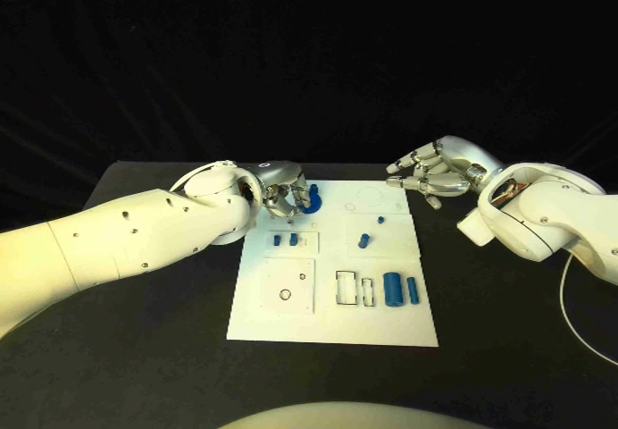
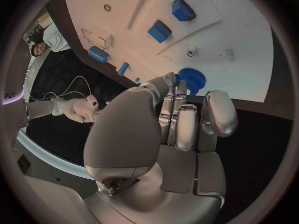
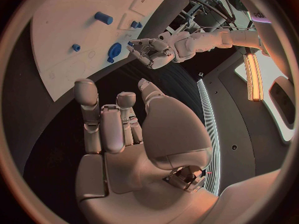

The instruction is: Assemble the parts on the task board

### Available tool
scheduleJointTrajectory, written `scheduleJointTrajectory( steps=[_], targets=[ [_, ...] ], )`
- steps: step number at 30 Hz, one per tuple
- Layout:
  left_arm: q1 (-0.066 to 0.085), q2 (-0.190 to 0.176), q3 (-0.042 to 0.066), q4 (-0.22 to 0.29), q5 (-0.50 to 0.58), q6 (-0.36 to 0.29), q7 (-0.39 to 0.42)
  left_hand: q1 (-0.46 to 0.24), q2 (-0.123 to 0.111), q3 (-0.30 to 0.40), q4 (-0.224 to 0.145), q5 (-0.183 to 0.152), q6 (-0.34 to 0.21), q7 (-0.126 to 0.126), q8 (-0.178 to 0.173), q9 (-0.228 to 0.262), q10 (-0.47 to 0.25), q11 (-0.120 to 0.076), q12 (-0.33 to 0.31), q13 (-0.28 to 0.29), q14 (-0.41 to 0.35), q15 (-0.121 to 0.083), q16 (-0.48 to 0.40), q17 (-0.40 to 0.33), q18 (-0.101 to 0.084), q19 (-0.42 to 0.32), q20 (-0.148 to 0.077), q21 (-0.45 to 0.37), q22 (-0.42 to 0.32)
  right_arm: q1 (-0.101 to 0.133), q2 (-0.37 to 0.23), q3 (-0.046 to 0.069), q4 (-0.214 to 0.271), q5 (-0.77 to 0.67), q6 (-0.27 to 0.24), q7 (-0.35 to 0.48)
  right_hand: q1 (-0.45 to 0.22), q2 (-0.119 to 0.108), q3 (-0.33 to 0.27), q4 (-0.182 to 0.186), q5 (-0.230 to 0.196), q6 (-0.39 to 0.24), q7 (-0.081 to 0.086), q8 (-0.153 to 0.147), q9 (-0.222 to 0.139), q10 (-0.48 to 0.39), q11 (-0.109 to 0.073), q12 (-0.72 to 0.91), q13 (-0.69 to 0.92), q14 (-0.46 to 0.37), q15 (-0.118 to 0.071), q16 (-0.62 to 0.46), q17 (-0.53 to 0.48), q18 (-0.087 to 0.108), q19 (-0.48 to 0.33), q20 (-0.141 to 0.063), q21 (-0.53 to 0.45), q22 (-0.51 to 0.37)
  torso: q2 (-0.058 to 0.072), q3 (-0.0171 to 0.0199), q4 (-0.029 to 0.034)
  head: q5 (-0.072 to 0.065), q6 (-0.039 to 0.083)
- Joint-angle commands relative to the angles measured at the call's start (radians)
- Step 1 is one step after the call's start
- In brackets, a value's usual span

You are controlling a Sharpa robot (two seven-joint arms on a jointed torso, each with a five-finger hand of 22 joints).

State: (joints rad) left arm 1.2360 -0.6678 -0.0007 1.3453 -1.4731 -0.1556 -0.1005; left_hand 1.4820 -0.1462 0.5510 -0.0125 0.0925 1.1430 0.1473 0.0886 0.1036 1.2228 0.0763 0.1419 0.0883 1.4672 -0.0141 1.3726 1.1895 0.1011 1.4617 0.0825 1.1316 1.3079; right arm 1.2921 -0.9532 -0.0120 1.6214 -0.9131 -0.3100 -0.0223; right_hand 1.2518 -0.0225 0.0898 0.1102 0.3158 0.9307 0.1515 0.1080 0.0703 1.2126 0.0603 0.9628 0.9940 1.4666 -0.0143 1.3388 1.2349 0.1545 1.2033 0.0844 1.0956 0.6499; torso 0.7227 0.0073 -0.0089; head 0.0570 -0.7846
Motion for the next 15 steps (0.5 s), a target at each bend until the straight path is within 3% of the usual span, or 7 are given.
scheduleJointTrajectory(
  steps=[1,15],
  targets=[
    [0.002,-0.010,0.002,0.009,0.056,-0.006,0.013,-0.014,0.001,0.007,0.001,0.002,0.010,0.000,-0.001,-0.001,0.010,-0.004,-0.004,0.003,0.032,0.002,0.003,-0.001,-0.020,0.019,0.001,0.005,0.056,-0.001,-0.001,0.000,0.002,0.000,0.009,0.006,0.009,0.003,0.002,0.006,0.003,-0.004,-0.001,0.006,-0.001,-0.005,-0.001,0.002,0.001,0.038,-0.005,-0.001,0.001,0.006,-0.002,-0.001,-0.004,0.000,0.001,-0.0018,0.0001,0.001,0.003],
    [-0.003,-0.023,-0.001,-0.006,0.064,0.043,0.004,-0.020,0.000,0.008,-0.001,0.001,0.013,-0.001,-0.001,-0.002,0.013,-0.005,-0.005,0.004,0.031,0.001,0.002,-0.005,-0.020,0.018,0.001,0.005,0.057,-0.001,0.000,0.000,0.002,0.000,0.010,0.006,0.009,0.003,0.002,0.007,0.005,-0.003,-0.001,0.007,0.000,-0.004,-0.001,0.004,0.002,0.038,-0.006,-0.002,0.001,0.006,-0.002,-0.001,-0.005,-0.001,0.002,-0.0008,-0.0026,0.001,-0.002]
  ],
)
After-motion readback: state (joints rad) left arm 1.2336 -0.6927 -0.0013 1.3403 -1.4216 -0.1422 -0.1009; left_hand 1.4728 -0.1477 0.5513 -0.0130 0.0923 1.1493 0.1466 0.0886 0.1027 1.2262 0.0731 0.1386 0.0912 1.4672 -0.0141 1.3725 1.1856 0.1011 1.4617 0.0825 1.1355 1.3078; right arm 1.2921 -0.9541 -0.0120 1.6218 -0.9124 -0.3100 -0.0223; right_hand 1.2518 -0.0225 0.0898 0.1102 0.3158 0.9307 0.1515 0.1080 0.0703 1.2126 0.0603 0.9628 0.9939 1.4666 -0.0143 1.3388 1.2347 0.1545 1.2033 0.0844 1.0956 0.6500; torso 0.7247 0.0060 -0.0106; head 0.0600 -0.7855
